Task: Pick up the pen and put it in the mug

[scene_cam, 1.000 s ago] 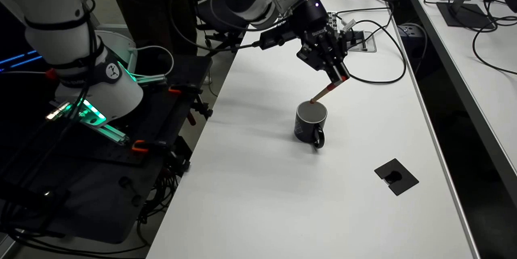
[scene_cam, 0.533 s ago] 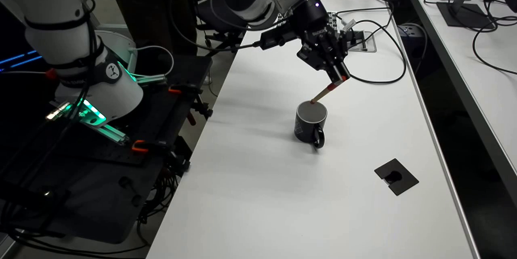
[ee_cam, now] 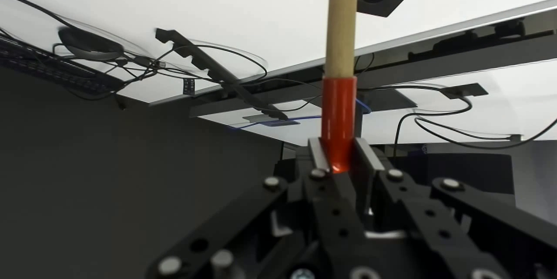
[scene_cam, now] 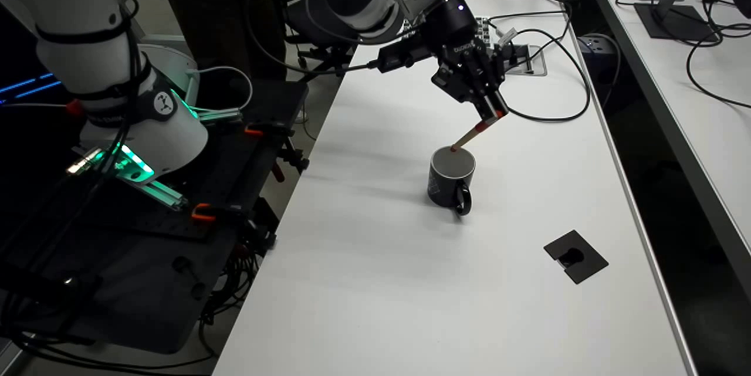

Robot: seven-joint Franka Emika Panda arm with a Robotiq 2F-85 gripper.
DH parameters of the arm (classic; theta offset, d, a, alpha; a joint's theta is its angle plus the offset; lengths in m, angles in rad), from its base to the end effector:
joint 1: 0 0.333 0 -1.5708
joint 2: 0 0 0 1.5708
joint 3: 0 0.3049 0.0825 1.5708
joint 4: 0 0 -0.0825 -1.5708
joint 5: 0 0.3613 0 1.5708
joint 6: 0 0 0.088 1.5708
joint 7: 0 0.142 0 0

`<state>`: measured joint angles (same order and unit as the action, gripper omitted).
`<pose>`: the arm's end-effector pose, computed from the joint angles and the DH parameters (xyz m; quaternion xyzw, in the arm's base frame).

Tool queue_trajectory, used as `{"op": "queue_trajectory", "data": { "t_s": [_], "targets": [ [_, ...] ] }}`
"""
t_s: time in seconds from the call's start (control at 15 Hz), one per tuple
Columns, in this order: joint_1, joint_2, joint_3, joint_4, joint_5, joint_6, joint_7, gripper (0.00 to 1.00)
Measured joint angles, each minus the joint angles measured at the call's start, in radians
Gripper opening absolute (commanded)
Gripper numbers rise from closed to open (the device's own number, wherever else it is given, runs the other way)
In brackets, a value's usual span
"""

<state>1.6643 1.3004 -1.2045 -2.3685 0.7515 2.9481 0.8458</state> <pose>0.5048 0.1100 0.1909 0.8197 -0.3083 0.4268 0.2257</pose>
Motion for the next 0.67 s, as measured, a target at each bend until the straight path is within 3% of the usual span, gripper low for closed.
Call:
{"op": "queue_trajectory", "data": {
  "t_s": [0.07,0.13,0.27,0.67],
  "targets": [
    [-0.001,0.000,0.001,0.000,-0.007,0.000,0.002,0.05],
    [-0.002,0.000,0.002,0.000,-0.015,0.001,0.005,0.44],
    [-0.004,-0.001,0.003,0.000,-0.028,0.000,0.012,0.51],
    [-0.008,-0.014,0.006,0.000,-0.055,0.001,0.036,0.95]
  ]
}}
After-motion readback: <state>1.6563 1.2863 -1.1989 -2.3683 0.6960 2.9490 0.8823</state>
